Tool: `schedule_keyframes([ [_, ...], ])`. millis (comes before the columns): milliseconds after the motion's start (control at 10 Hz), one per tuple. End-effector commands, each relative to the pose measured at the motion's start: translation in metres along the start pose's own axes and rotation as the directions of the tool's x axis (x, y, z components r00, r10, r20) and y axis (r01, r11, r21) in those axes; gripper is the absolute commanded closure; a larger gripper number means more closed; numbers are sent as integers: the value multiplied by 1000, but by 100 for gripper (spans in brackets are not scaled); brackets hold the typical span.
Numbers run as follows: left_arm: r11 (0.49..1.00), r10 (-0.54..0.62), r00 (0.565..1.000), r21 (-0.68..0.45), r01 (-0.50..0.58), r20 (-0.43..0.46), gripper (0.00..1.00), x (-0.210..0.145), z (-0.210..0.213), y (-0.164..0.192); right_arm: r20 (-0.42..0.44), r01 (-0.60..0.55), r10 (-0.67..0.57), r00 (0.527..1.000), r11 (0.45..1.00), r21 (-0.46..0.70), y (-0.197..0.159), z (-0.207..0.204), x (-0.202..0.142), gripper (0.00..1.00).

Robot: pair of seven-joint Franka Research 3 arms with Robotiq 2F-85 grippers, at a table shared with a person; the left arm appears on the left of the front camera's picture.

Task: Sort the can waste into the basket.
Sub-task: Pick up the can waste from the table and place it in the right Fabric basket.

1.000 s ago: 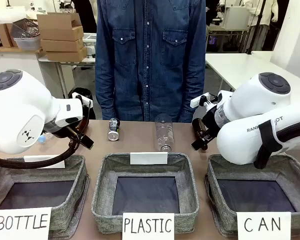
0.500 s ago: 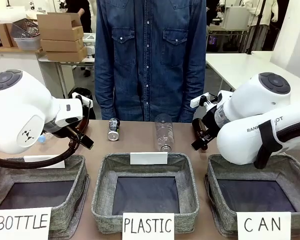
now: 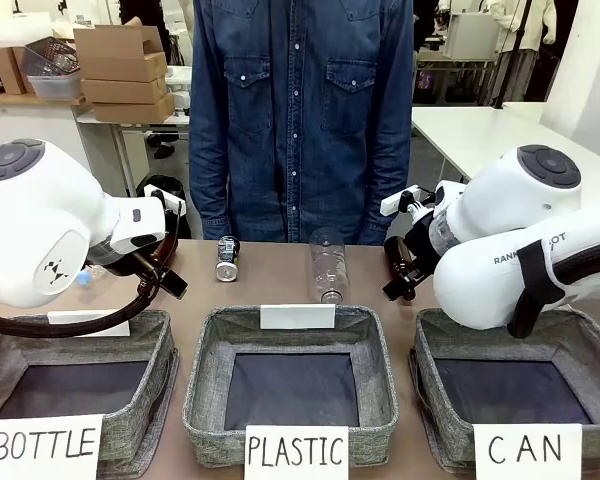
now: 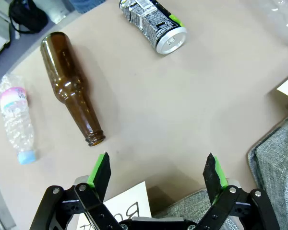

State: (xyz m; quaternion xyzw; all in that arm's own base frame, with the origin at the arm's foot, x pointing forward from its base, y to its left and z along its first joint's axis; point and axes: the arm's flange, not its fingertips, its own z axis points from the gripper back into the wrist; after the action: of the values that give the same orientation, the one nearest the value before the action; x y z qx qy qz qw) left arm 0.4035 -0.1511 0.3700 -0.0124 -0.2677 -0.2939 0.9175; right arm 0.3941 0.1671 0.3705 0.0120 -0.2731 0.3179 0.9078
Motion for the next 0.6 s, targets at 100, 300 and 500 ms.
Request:
schedule_keyframes([
  [100,1000,0,1000,0,0,0,0,0,0,0,0,0,0,1000,1000,0,0,0,0,0],
  [300,988,-110,992,-100,116,62,0,-8,110,3,63,-24,28,998,998,-60,-1,111,5,0],
  [500,962,-266,946,-10,273,184,0,-46,182,2,272,30,32,962,975,-220,-1,191,-23,0],
])
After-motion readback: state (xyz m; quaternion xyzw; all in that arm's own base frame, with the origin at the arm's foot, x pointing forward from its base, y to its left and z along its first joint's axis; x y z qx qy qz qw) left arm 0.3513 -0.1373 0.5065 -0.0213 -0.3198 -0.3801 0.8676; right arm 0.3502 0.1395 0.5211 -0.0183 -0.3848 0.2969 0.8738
